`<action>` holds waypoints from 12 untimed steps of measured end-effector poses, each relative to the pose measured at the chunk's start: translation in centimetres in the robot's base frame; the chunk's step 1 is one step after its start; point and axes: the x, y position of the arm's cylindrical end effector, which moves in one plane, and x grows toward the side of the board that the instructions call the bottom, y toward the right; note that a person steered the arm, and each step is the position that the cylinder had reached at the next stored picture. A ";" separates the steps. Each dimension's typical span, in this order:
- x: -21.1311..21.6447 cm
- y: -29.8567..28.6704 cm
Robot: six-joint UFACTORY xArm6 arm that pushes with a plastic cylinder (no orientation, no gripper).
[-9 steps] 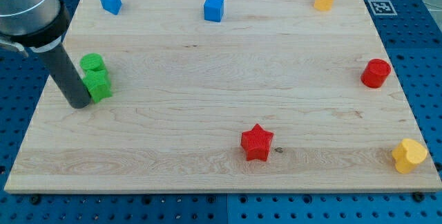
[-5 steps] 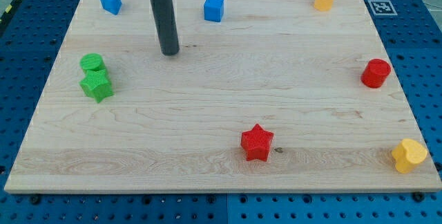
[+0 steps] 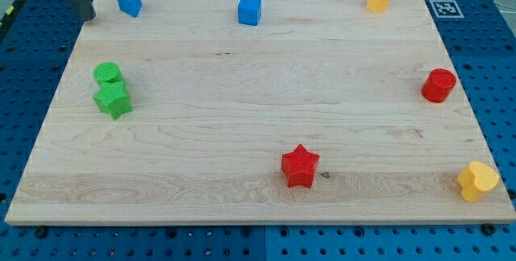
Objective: Push the blue triangle beside the blue cube
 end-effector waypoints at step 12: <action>-1.4 21.2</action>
